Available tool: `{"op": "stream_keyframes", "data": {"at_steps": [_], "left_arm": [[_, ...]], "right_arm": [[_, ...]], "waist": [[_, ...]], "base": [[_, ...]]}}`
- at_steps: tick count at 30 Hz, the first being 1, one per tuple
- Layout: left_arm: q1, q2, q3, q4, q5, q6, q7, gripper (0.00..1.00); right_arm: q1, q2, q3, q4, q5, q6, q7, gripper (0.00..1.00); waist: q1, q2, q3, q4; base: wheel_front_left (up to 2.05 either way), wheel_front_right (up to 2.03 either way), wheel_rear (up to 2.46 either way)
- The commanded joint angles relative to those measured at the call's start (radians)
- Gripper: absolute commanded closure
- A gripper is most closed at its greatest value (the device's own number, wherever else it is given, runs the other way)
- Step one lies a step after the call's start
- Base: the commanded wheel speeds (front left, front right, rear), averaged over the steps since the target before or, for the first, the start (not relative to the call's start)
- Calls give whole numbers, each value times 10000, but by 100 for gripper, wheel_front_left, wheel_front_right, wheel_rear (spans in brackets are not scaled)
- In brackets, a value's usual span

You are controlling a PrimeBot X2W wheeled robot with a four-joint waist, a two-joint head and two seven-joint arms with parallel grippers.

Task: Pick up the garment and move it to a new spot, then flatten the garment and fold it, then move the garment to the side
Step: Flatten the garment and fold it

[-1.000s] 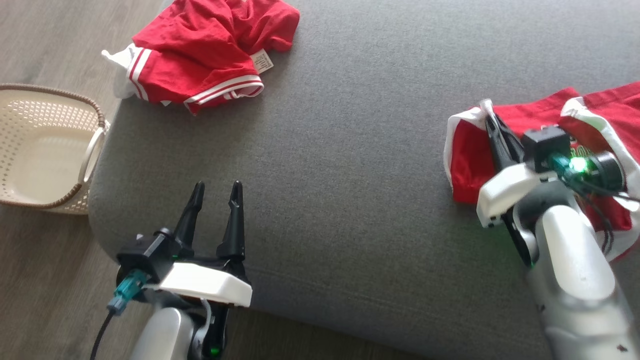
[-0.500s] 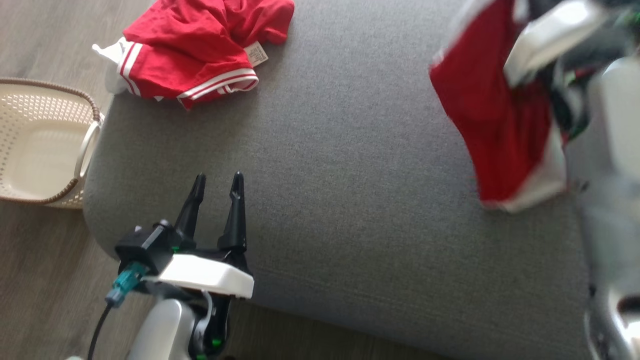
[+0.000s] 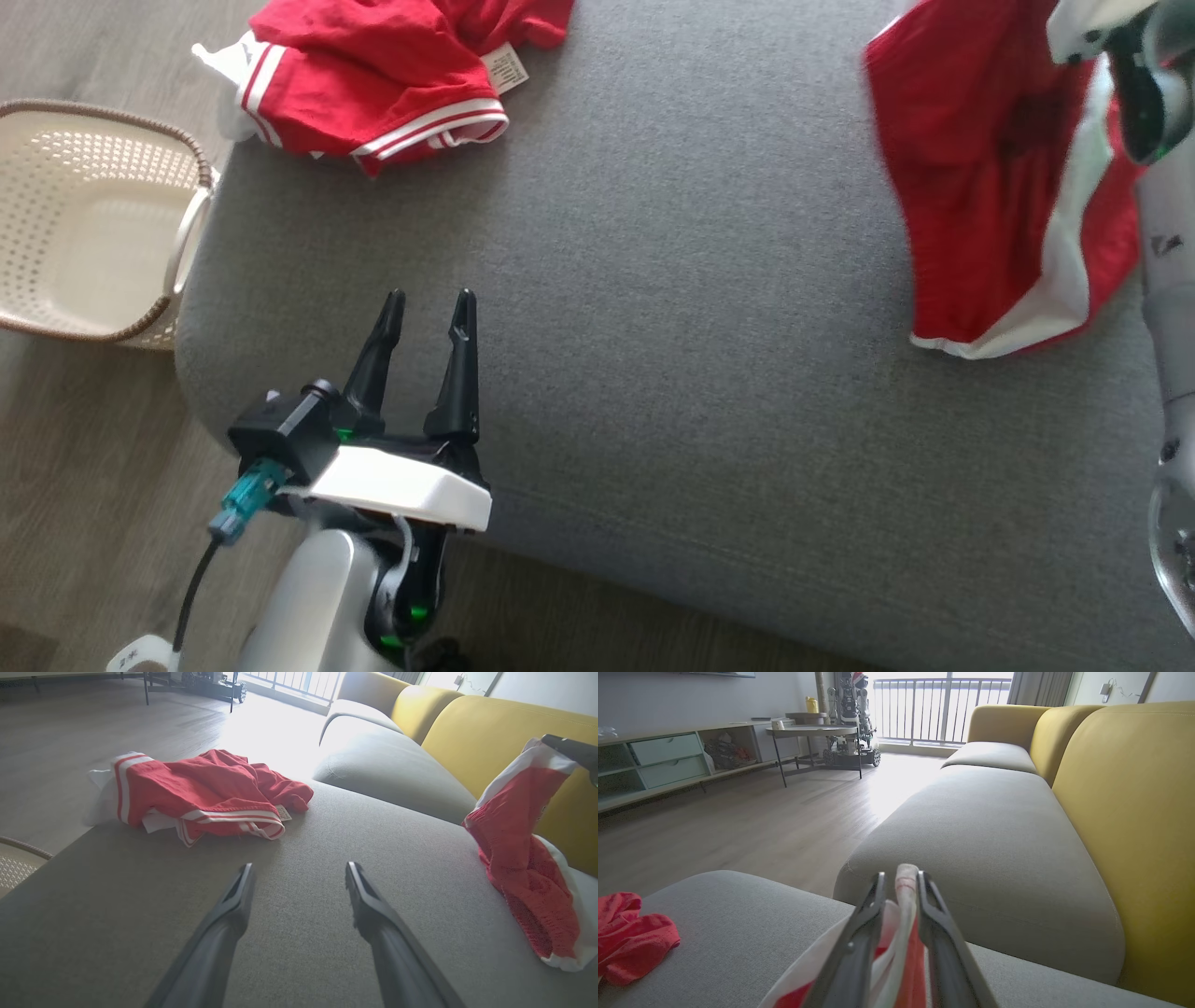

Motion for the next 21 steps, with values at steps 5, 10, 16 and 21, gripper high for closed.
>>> {"op": "stream_keyframes", "data": {"at_steps": [5, 10, 16, 21], "left_arm": [[-266, 99, 417, -246, 35, 69, -53, 0], [-257, 99, 619, -298, 218, 47, -53, 0], [-205, 99, 939, -349, 508, -5, -53, 0], [-255, 99, 1061, -439, 1232, -13, -53, 0]], "right_arm": [[-537, 227, 734, 443, 114, -2, -725, 0], [-285, 203, 861, 586, 507, -2, -1188, 0], [747, 189, 1399, -428, 934, -2, -1648, 0], [2502, 136, 1584, -2393, 1410, -2, -1764, 0]], "waist": [[-1, 0, -325, -453], [-1, 0, -798, -1112], [-1, 0, -1425, -2208], [-1, 0, -1721, -3138]], "base": [[0, 0, 0], [0, 0, 0], [0, 0, 0], [0, 0, 0]]}}
